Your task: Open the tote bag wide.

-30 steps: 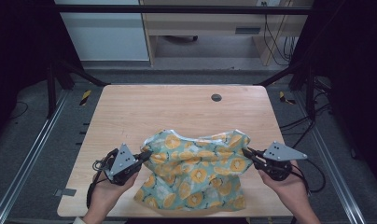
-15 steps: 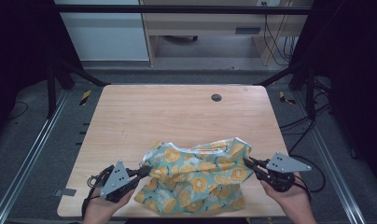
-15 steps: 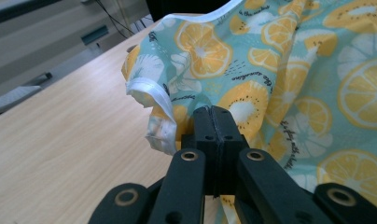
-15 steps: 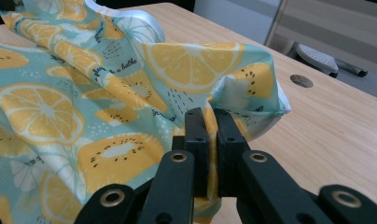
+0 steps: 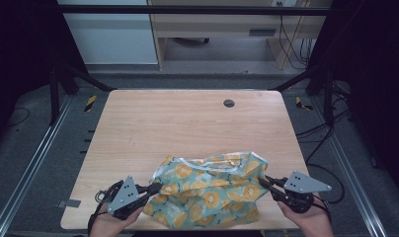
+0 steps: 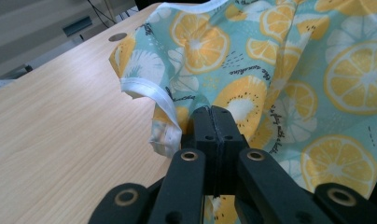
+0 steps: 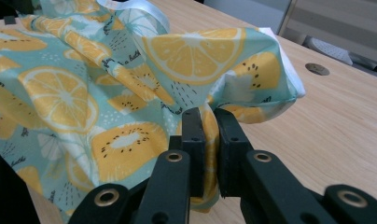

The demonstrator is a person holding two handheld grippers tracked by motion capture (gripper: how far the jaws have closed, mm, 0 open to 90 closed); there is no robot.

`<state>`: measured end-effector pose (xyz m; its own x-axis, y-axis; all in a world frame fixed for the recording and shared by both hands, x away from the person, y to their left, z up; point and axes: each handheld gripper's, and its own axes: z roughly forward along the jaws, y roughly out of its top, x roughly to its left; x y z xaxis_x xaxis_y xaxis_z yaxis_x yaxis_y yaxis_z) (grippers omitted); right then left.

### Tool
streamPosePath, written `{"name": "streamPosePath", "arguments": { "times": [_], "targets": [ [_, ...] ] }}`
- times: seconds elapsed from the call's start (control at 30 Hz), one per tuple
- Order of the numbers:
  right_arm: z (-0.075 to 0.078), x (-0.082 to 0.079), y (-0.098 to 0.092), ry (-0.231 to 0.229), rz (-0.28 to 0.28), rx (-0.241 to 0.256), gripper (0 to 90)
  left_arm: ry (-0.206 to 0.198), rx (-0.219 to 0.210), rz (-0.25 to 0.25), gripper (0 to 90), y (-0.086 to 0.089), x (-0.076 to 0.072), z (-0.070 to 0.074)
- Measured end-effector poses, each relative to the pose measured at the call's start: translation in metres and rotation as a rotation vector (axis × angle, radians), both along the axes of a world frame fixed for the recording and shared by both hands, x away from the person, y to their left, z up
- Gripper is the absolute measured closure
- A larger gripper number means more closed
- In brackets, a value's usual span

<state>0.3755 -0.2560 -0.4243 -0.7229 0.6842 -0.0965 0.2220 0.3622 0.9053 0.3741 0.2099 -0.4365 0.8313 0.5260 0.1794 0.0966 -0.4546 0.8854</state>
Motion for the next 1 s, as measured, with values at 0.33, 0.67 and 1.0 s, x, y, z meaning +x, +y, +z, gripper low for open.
{"name": "streamPosePath", "arguments": {
  "times": [0.33,0.67,1.0],
  "targets": [
    [-0.007,-0.006,0.002,0.018,0.025,0.001,82.7,0.007,0.011,-0.013,90.0,-0.002,-0.001,-0.003],
    [0.004,-0.01,0.0,-0.002,0.034,0.007,85.6,-0.006,-0.01,-0.012,90.0,0.002,-0.004,0.004],
    [0.014,-0.02,0.0,-0.032,0.069,0.015,87.7,-0.03,-0.01,-0.022,90.0,0.006,-0.013,0.014]
  ]
}}
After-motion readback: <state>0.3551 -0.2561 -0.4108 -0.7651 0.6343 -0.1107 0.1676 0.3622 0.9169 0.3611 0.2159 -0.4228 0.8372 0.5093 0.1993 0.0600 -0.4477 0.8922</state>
